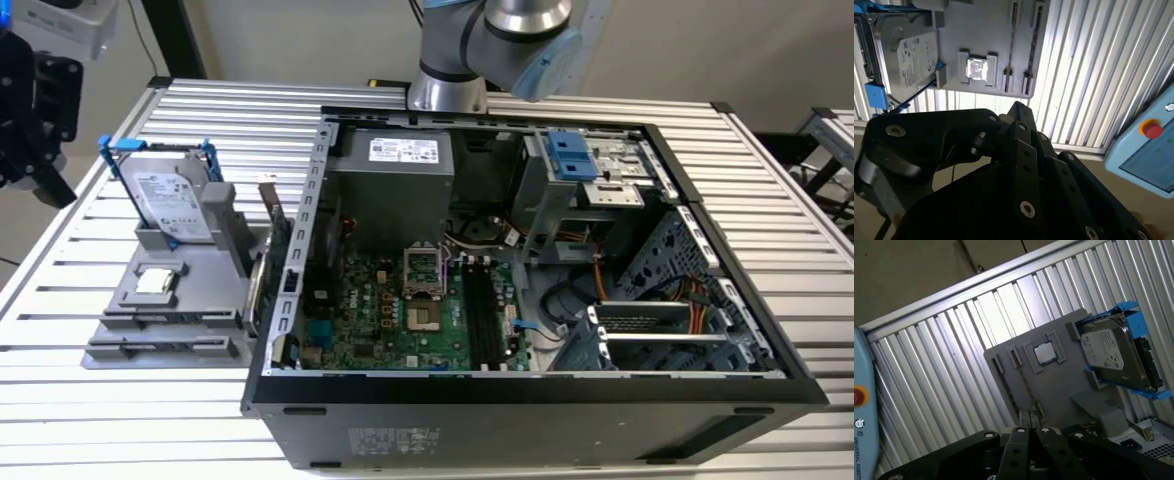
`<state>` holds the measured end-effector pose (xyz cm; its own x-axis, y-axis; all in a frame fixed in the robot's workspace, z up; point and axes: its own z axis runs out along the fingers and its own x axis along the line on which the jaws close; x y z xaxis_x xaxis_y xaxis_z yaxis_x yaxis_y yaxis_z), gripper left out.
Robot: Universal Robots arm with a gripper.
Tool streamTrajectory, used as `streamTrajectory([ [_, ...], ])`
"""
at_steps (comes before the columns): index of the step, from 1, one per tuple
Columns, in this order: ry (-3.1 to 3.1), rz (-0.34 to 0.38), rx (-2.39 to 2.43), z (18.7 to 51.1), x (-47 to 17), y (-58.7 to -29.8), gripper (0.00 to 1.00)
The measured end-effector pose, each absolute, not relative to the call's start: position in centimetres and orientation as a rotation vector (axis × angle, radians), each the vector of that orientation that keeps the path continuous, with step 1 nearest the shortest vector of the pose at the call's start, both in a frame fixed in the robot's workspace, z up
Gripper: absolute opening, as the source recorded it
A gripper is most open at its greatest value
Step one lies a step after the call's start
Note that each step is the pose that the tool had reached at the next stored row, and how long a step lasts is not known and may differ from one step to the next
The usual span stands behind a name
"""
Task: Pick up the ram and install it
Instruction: 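Pick up the ram and move it above insertion slot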
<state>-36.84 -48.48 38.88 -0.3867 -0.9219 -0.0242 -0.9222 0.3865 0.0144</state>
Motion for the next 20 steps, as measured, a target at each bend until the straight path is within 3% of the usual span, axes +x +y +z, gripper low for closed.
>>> streamTrajectory([
  [20,2.269,0.035,-2.151,38.83,-36.85,-48.44,0.0],
])
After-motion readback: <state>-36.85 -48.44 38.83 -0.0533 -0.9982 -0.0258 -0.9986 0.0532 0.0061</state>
